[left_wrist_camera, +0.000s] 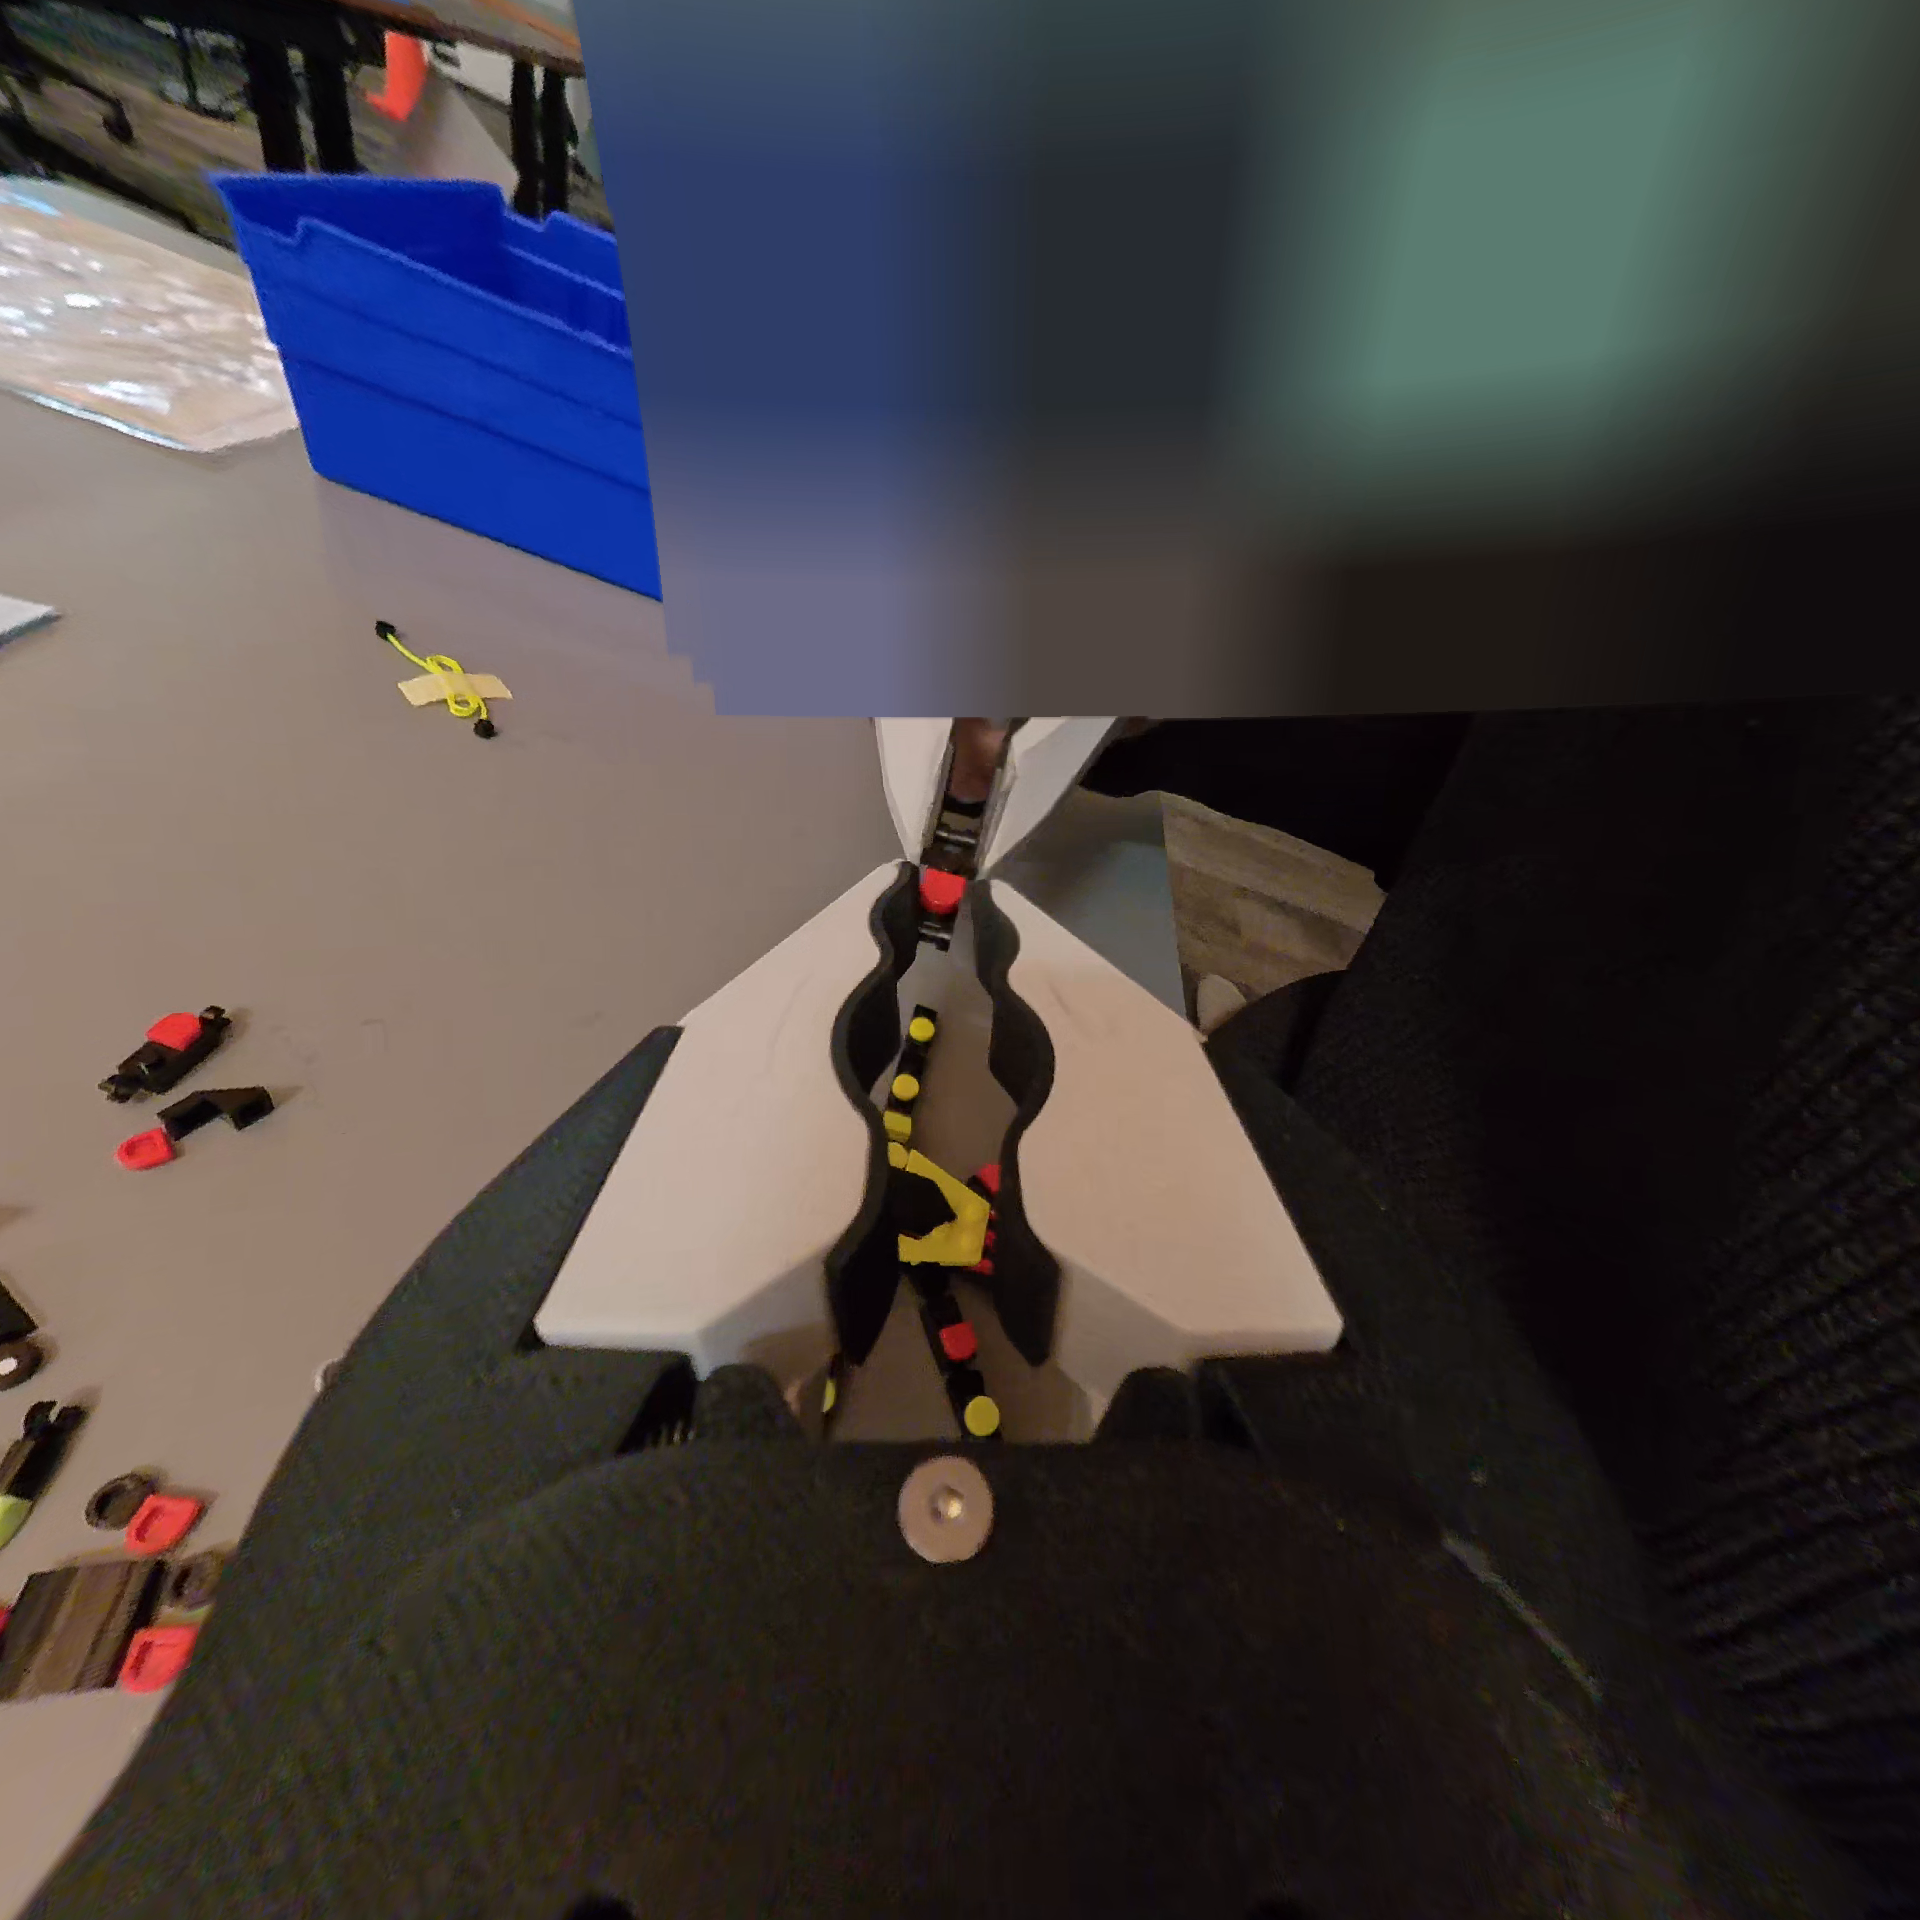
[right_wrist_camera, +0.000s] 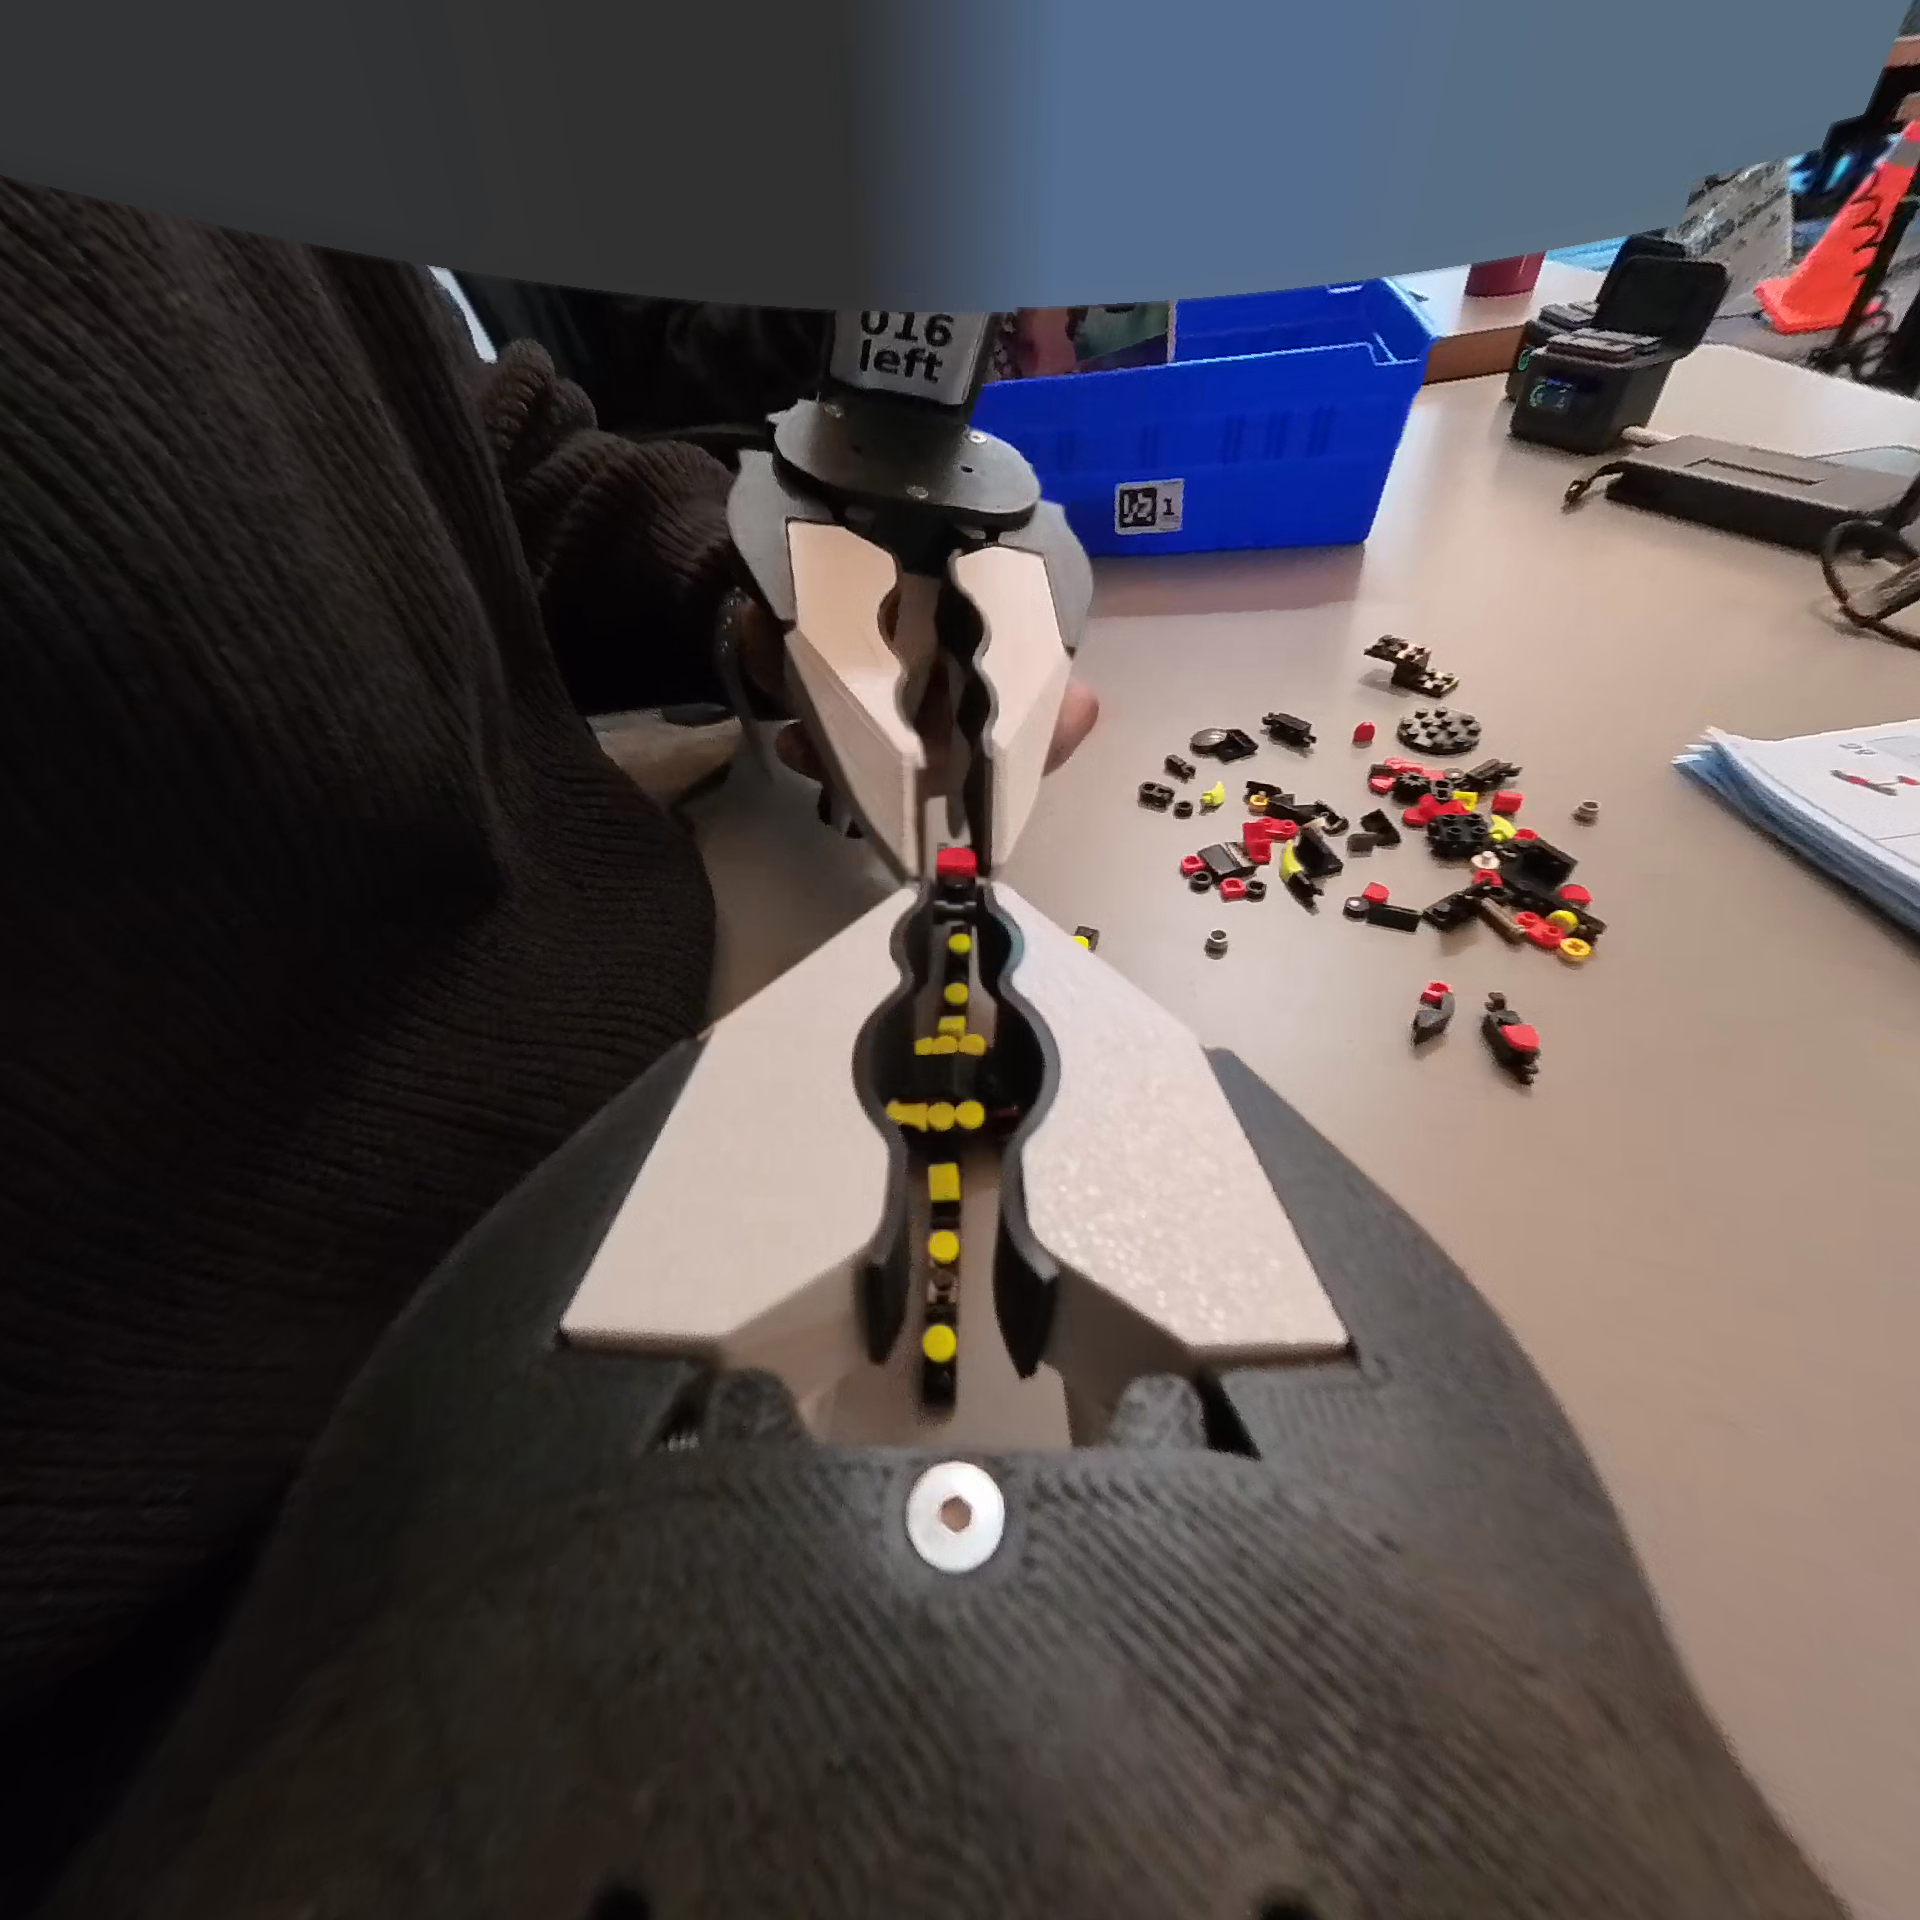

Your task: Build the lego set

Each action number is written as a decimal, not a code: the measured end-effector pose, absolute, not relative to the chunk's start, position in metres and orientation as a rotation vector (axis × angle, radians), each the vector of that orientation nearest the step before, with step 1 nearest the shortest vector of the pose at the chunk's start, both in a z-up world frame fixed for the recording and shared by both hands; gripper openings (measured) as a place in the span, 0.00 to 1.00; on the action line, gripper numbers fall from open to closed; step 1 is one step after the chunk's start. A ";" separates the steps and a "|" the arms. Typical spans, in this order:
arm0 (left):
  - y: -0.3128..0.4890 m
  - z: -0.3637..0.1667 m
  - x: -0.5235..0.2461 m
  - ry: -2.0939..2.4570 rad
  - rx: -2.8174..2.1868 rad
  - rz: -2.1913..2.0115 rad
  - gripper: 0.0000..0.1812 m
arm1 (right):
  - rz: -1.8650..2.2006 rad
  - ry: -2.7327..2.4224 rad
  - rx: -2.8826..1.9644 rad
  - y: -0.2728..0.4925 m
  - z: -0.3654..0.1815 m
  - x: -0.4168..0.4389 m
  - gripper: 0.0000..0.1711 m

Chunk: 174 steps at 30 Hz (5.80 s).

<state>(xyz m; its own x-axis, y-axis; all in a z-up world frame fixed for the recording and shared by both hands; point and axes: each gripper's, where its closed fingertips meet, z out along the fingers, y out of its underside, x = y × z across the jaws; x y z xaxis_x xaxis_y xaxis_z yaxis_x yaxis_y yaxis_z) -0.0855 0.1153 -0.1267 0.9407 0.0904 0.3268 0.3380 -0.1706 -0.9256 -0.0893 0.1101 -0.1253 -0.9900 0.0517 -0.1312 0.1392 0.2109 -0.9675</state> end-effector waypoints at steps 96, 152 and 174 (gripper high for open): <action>0.013 -0.217 -0.234 -1.132 -1.929 0.362 0.00 | -1.606 3.029 0.409 0.127 -0.201 -0.151 0.00; 0.028 -0.233 -0.233 -1.179 -1.966 0.157 0.04 | -1.547 3.128 0.277 0.122 -0.197 -0.141 0.00; 0.172 -0.221 -0.138 -0.466 -2.209 -0.015 0.04 | -1.614 3.163 0.652 0.182 -0.164 -0.143 0.00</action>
<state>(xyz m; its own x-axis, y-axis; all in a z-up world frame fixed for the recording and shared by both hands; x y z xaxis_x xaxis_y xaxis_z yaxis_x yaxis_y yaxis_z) -0.1384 0.1725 -0.2213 0.9304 0.3246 0.1702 0.3350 -0.5647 -0.7542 -0.1430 0.1820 -0.1642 -0.8304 0.5014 0.2431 0.0972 0.5601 -0.8227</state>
